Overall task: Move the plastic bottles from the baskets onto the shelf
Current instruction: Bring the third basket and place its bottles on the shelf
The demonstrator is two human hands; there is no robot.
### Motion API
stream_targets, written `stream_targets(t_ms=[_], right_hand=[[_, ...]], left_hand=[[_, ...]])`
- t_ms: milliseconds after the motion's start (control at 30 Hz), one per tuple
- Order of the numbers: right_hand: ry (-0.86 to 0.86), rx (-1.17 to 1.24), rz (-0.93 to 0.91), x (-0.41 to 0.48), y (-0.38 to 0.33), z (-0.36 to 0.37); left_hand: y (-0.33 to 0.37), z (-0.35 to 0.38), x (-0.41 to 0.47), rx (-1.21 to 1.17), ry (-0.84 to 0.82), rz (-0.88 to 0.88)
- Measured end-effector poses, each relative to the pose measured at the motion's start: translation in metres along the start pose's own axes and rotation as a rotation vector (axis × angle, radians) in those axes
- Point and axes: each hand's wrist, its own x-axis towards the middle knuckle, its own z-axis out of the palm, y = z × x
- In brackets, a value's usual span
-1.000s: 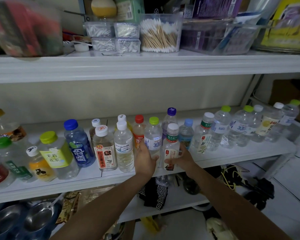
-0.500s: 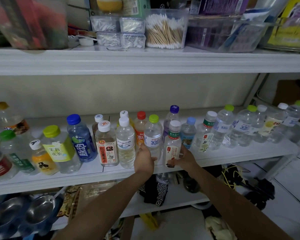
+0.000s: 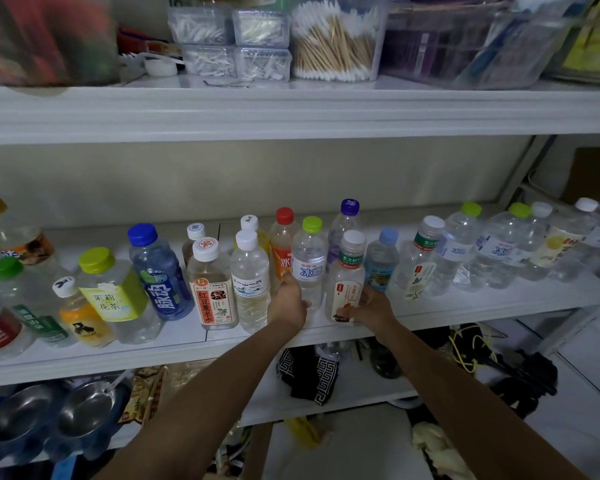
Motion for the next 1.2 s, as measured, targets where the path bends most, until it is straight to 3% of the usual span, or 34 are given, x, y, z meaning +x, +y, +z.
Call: stream_targets(t_ms=[333,500,667,800,933,1200], right_hand=[[0.001,0.003,0.010,0.008,0.003,0.007],[0.065,-0.214,-0.032,-0.010,0.011,0.011],[0.168,-0.352,-0.062,-0.057,0.036,0.010],[0.335,-0.562,-0.075,-0.110,0.066,0.002],[0.400,-0.764,0.081,-0.177,0.124,0.003],[0.354,-0.905,0.350,-0.287,0.240,0.025]], left_hand=[[-0.001,0.005,-0.001,-0.006,0.013,0.004],[-0.012,0.017,-0.036,0.055,-0.034,0.021],[-0.030,0.025,-0.069,0.460,-0.036,0.224],[-0.053,0.027,-0.098,0.609,-0.014,0.456],[-0.091,0.049,-0.128,0.603,-0.022,0.638],[-0.140,0.113,-0.186,0.713,-0.096,0.658]])
